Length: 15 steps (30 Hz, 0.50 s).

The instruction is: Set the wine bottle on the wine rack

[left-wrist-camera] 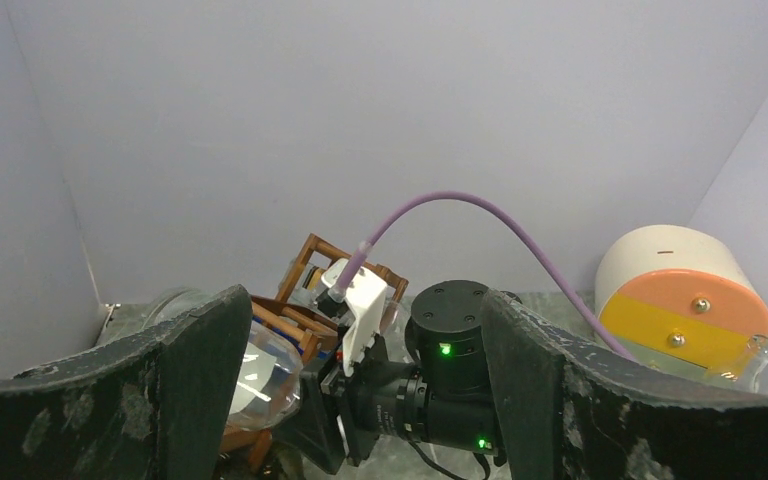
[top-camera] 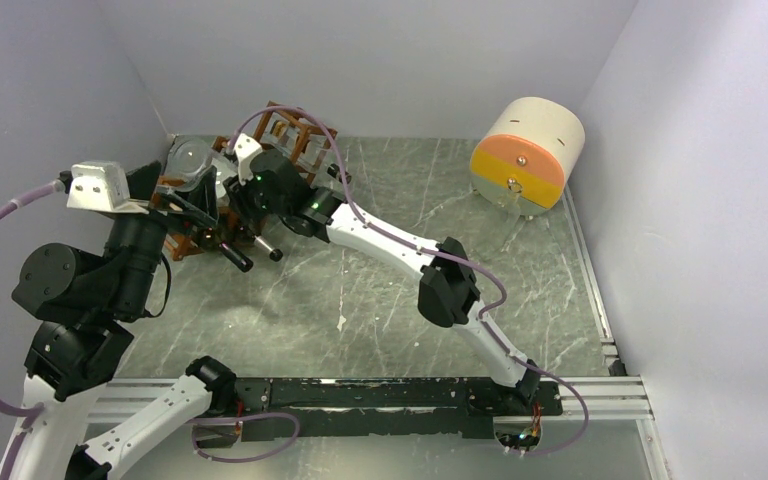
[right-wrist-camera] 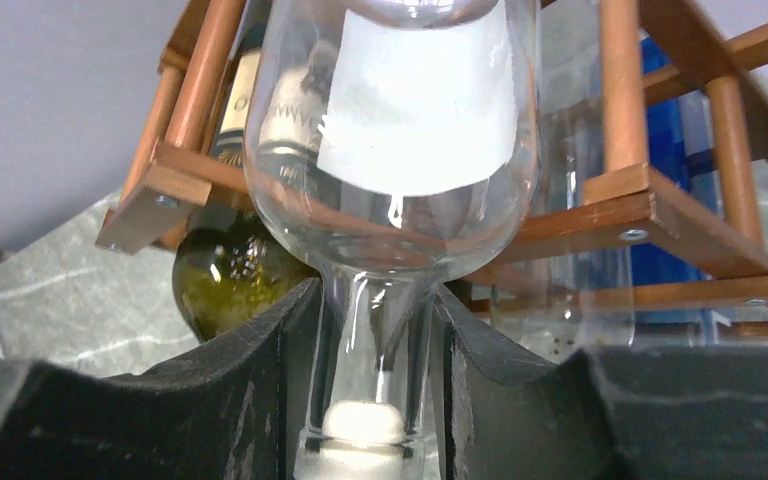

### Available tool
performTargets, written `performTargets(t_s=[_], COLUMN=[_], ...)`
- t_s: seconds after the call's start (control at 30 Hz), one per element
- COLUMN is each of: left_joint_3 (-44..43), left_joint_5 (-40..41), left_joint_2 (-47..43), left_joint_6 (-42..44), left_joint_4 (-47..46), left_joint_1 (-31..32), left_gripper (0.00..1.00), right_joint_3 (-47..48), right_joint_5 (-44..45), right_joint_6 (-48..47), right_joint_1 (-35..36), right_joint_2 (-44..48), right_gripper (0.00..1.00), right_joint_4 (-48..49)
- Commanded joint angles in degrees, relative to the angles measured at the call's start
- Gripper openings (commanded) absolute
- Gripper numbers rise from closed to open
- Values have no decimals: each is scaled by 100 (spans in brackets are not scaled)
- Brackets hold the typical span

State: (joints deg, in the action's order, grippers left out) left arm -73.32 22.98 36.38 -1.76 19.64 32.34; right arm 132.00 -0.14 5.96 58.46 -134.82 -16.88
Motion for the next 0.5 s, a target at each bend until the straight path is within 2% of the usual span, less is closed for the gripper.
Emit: performTargets(t_s=[0.0,0.47], left_joint_3=[63,130], left_joint_5=[145,215], left_joint_2=[-17,-30], left_joint_6=[35,62], left_joint_4=[5,8], left_joint_1=[-27,-26], left_gripper=[89,89], right_joint_3=[96,-579], right_joint_5=[96,142], right_joint_6=[-43,137], right_joint_1=[-25,-18], right_joint_2=[75,546], right_gripper=[44,34], right_joint_4=[507,669])
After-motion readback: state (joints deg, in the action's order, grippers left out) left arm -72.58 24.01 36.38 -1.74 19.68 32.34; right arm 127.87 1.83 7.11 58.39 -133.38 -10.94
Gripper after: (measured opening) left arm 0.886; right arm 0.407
